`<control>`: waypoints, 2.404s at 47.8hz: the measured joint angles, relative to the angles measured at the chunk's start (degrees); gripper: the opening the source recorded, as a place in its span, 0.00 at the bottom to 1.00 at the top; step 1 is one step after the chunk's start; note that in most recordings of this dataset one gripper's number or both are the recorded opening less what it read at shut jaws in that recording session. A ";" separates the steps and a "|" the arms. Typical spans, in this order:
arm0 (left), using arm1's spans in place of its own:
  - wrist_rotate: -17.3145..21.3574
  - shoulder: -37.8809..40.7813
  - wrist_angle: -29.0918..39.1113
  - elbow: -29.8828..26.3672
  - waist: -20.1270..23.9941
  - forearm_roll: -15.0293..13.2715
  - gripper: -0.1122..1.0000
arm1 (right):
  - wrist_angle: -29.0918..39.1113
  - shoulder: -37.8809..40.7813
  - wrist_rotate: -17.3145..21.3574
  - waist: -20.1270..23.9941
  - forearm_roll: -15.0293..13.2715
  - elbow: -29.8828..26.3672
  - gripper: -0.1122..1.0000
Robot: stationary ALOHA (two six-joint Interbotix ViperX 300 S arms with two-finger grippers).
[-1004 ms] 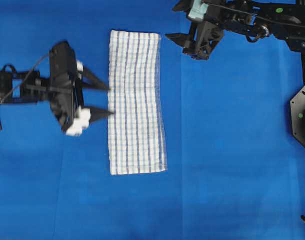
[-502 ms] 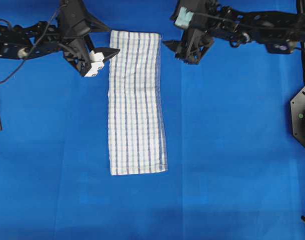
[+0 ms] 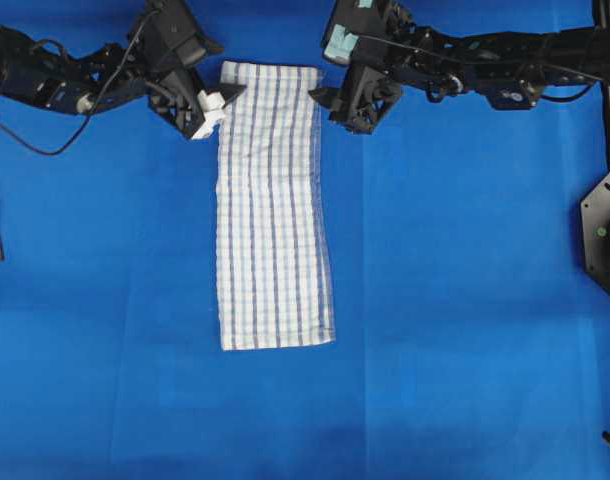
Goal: Fold the blue towel.
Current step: 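Move both grippers to the strip's top corners and grasp them, then fold the strip's top end down toward its bottom end with both grippers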
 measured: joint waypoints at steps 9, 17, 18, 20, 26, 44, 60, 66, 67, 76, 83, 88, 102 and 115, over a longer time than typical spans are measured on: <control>0.00 2.02 -0.18 -0.62 1.14 -0.09 0.81 | -0.62 1.85 0.00 0.18 0.62 -0.97 0.87; 0.00 3.25 -0.62 -0.88 1.14 0.00 0.81 | -0.70 3.60 0.00 0.79 1.05 -1.58 0.82; 0.00 3.34 -0.70 -0.88 1.14 -0.09 0.81 | -0.79 3.78 0.00 0.88 1.05 -1.67 0.81; -0.09 3.43 -0.79 -0.97 1.14 0.00 0.80 | -0.88 4.04 0.00 1.05 1.14 -1.76 0.80; -0.09 3.52 -0.88 -0.97 1.05 0.00 0.77 | -1.23 4.48 0.09 1.32 1.32 -1.85 0.75; -0.09 3.43 -0.79 -0.88 0.18 0.26 0.33 | -1.32 5.10 0.26 2.20 1.32 -2.02 0.20; 0.00 3.43 -0.70 -0.79 0.09 0.26 0.28 | -0.09 4.57 0.09 2.20 1.41 -1.93 0.11; 0.00 3.16 -0.53 -0.79 -0.35 0.26 0.26 | 0.09 3.08 0.09 2.11 1.32 -1.58 0.11; 0.00 3.08 -0.44 -0.79 -0.53 0.26 0.25 | 0.09 2.72 0.00 2.11 1.32 -1.49 0.11; 0.09 0.09 0.79 -0.70 -2.72 0.18 0.18 | 0.18 -0.44 0.00 2.37 1.32 -0.35 0.11; 0.18 -4.22 3.25 -0.26 -3.96 0.18 0.14 | 0.18 -1.76 0.00 3.25 1.32 0.70 0.11; 0.09 -7.38 5.01 0.18 -4.57 0.18 0.14 | 0.18 -2.46 0.00 4.13 1.32 1.23 0.11; 0.09 -14.33 9.23 2.20 -9.49 0.09 0.14 | 0.18 -6.59 0.00 7.65 1.32 3.43 0.11; -0.88 -16.70 11.51 2.90 -17.93 0.09 0.14 | 0.18 -12.39 1.58 13.62 1.41 6.86 0.11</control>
